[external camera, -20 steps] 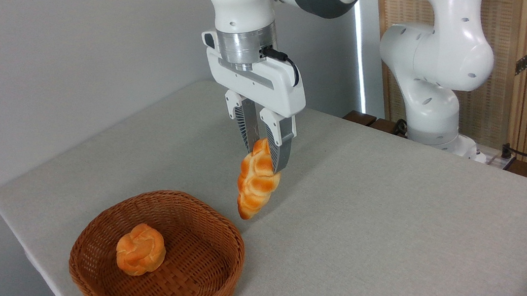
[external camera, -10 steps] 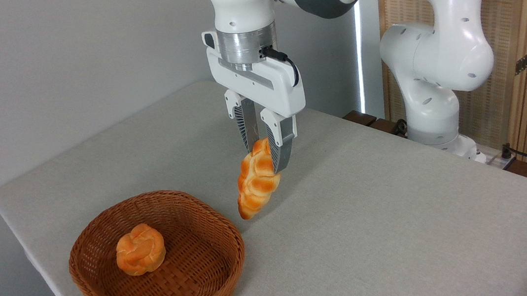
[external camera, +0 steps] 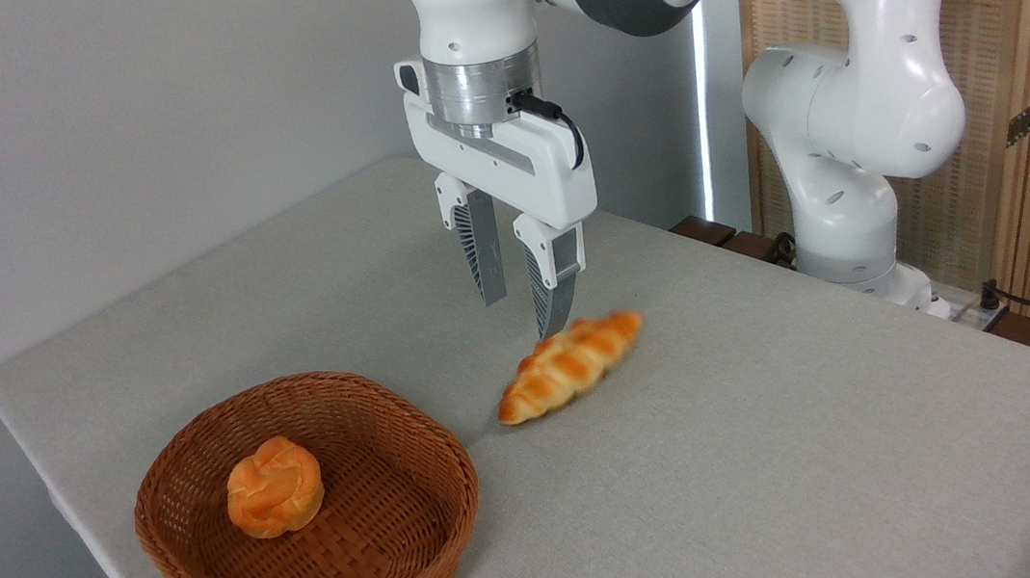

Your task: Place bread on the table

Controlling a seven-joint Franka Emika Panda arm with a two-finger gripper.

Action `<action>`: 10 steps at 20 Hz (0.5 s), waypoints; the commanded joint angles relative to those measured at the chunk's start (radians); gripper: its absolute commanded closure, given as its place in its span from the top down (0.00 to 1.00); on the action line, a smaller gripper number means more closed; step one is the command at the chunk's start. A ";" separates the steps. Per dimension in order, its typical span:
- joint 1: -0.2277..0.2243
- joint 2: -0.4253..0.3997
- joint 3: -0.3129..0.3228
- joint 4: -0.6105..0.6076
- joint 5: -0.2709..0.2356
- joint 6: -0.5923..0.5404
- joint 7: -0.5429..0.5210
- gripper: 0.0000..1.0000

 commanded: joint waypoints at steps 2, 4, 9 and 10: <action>-0.009 -0.008 0.009 0.002 -0.007 -0.022 0.013 1.00; -0.009 -0.008 0.009 0.004 -0.009 -0.020 0.013 1.00; -0.004 0.024 0.003 0.045 -0.009 -0.022 0.000 1.00; -0.003 0.044 0.002 0.077 -0.009 -0.026 -0.012 1.00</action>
